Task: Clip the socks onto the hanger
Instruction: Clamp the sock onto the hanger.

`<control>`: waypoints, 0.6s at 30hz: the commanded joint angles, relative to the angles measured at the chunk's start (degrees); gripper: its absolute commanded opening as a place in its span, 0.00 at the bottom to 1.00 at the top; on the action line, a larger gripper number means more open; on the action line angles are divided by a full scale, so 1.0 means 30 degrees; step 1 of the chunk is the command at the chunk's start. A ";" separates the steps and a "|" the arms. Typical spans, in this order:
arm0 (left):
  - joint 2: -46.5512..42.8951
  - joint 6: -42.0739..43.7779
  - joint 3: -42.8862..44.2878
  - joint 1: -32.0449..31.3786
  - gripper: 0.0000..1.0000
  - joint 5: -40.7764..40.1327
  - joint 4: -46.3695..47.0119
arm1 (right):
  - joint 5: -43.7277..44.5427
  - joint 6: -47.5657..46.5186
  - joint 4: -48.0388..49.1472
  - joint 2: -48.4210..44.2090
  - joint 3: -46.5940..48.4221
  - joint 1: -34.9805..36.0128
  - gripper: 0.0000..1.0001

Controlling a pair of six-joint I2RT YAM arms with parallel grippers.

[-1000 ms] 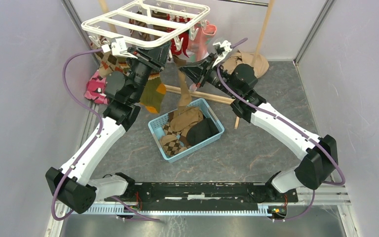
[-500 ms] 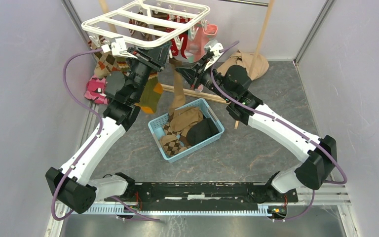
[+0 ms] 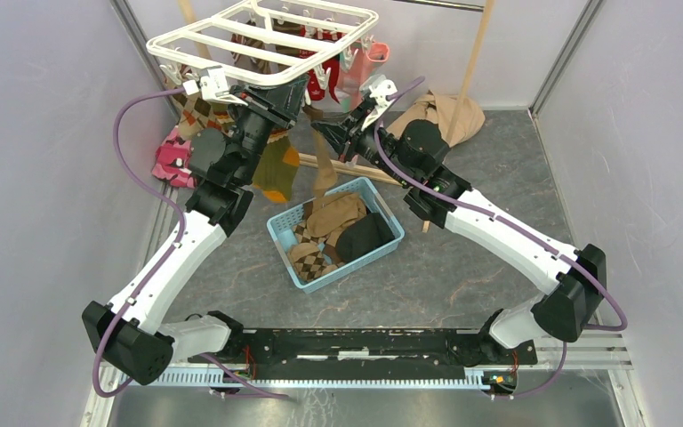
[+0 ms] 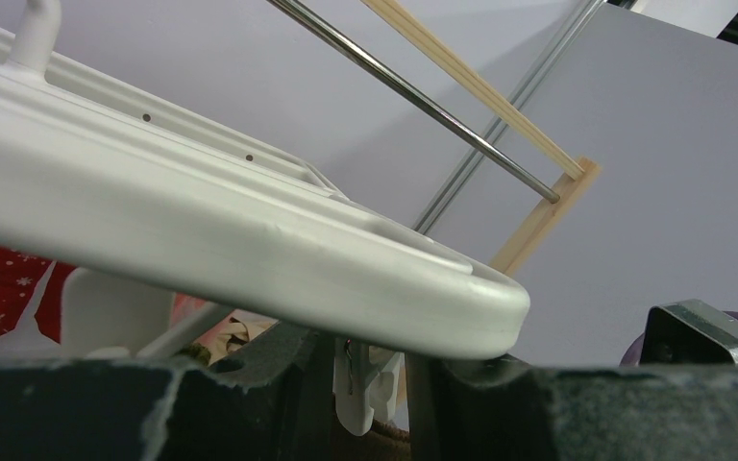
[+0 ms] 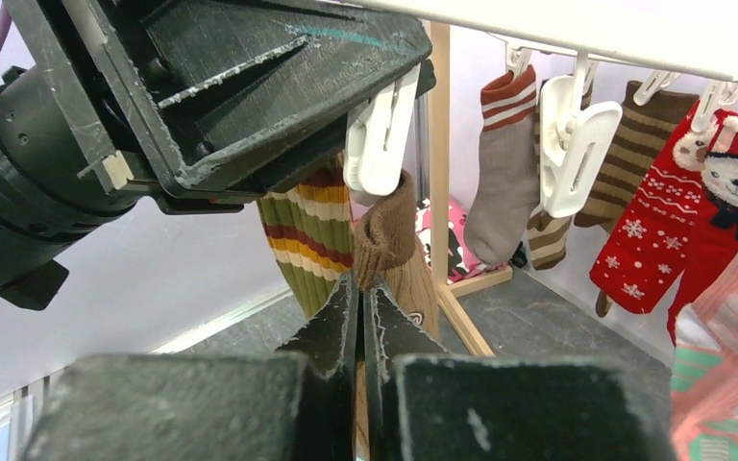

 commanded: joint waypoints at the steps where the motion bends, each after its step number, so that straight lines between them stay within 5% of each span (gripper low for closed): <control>1: -0.0492 -0.0539 0.0067 0.0094 0.21 -0.0472 0.0349 | 0.0944 -0.0728 0.0426 -0.0403 0.0951 0.0085 0.00; 18: -0.0538 -0.0605 0.0074 0.0094 0.21 -0.0534 0.0235 | 0.1429 -0.0880 0.0818 -0.0818 0.0649 0.0304 0.00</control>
